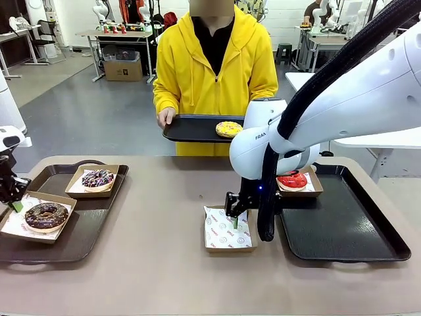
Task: Individually package the donuts and arrange them on the tray.
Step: Place the picked Paper togo box on the Handle tray while simultaneously picking up another Paper togo box from the table with the other hand.
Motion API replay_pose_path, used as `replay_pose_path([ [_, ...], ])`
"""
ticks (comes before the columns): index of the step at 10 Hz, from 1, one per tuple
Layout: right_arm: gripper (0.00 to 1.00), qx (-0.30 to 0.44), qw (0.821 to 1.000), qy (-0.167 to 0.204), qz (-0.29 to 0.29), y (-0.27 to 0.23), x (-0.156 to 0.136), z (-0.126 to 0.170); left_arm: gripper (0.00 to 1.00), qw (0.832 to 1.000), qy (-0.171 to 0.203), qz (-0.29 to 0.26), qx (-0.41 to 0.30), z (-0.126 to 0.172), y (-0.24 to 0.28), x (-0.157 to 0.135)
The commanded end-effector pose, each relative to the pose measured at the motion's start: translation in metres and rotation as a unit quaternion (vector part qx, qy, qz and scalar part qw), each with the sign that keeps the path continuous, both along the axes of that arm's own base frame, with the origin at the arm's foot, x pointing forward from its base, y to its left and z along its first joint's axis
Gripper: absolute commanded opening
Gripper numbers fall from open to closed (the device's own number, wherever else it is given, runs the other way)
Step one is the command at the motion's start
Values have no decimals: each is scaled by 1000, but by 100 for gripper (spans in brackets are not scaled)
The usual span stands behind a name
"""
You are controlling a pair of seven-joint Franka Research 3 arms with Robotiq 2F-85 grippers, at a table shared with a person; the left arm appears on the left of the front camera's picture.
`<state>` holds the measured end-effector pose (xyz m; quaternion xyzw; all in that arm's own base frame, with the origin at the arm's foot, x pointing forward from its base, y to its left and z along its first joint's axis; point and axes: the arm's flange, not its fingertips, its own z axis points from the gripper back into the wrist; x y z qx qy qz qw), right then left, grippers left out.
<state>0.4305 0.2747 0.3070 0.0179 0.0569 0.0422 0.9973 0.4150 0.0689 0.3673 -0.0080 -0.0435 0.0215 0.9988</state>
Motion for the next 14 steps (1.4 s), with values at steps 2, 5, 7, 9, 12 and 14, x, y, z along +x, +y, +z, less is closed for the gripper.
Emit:
replay_pose_path([
  [2, 0, -2, 1000, -15, -4, 4, 5, -2, 100, 1000, -1, -3, -2, 4, 1, 2],
  [5, 5, -1, 1000, -17, -8, 3, 5, -1, 91, 1000, 0, -4, -7, 7, 2, 1],
  [7, 0, 7, 1000, -14, -14, 2, 6, -2, 100, 1000, 2, -5, -12, 7, 3, -1],
  [9, 0, 9, 1000, -13, -19, 1, 5, -2, 88, 1000, 7, -6, -17, 8, 3, -1],
  [12, 0, 2, 999, 1, -34, 4, 5, 6, 100, 999, 10, -21, -49, 16, 7, -4],
  [14, 0, -2, 999, -1, -40, 4, 2, 42, 100, 988, 10, -53, -148, 40, 22, -10],
])
